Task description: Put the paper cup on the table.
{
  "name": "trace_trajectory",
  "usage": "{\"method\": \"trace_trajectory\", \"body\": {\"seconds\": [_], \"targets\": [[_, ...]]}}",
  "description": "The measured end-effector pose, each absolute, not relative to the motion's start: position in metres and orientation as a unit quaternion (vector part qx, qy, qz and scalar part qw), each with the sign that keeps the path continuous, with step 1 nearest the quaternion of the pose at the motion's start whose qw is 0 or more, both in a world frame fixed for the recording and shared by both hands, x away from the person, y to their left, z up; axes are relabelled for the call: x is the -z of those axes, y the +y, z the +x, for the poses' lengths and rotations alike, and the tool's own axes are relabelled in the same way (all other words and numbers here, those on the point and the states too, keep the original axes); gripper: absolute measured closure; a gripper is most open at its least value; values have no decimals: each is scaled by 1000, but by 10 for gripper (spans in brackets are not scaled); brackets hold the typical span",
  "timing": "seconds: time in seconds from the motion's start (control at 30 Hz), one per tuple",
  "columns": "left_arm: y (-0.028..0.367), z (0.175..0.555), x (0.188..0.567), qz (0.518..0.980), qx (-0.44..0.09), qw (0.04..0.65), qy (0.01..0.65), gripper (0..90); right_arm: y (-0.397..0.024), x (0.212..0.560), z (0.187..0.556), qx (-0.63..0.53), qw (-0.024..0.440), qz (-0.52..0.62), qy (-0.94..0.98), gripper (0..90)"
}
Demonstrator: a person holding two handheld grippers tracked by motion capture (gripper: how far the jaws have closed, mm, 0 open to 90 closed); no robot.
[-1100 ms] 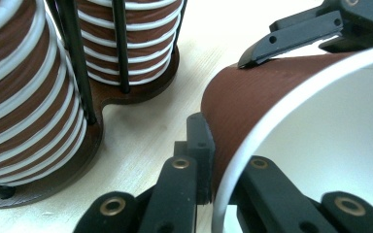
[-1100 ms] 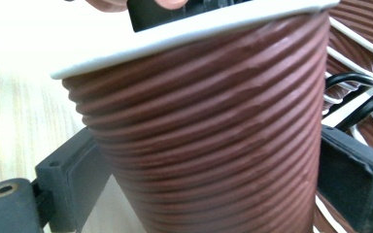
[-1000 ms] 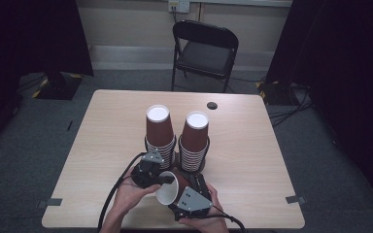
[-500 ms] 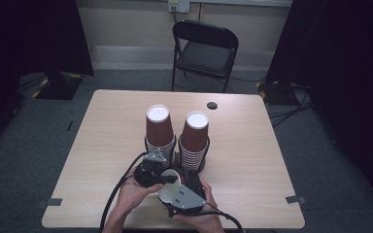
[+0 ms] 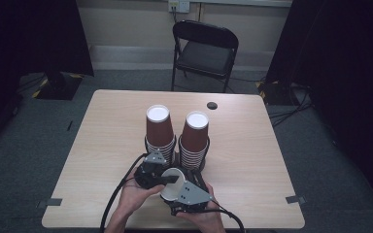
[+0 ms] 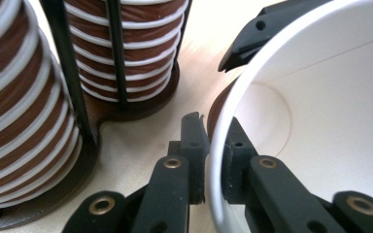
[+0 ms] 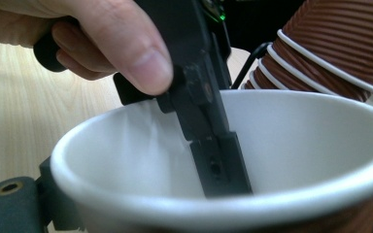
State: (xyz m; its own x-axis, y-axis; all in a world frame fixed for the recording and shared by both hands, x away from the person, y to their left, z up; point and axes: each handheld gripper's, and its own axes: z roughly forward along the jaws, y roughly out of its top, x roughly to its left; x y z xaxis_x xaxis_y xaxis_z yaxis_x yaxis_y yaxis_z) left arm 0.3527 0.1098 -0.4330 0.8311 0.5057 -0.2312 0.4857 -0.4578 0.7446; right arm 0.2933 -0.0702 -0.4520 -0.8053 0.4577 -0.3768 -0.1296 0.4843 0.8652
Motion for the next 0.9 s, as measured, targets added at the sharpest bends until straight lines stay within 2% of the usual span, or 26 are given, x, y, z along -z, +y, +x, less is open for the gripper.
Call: {"method": "trace_trajectory", "body": {"seconds": [0.2, 0.3, 0.4, 0.5, 0.57, 0.9], "targets": [[116, 350, 439, 837, -31, 456, 302, 735, -73, 453, 296, -501, 276, 117, 812, 92], [120, 349, 441, 825, -41, 472, 308, 647, -73, 454, 296, -498, 277, 123, 813, 91], [124, 347, 442, 817, -45, 487, 304, 605, -76, 455, 297, -500, 272, 131, 812, 91], [127, 345, 441, 809, -56, 497, 308, 529, -80, 456, 299, -511, 256, 144, 808, 90], [130, 344, 439, 802, -62, 506, 313, 440, -82, 457, 299, -510, 255, 152, 807, 90], [145, 340, 438, 765, -90, 541, 337, 280, -93, 460, 300, -512, 254, 175, 802, 91]]}}
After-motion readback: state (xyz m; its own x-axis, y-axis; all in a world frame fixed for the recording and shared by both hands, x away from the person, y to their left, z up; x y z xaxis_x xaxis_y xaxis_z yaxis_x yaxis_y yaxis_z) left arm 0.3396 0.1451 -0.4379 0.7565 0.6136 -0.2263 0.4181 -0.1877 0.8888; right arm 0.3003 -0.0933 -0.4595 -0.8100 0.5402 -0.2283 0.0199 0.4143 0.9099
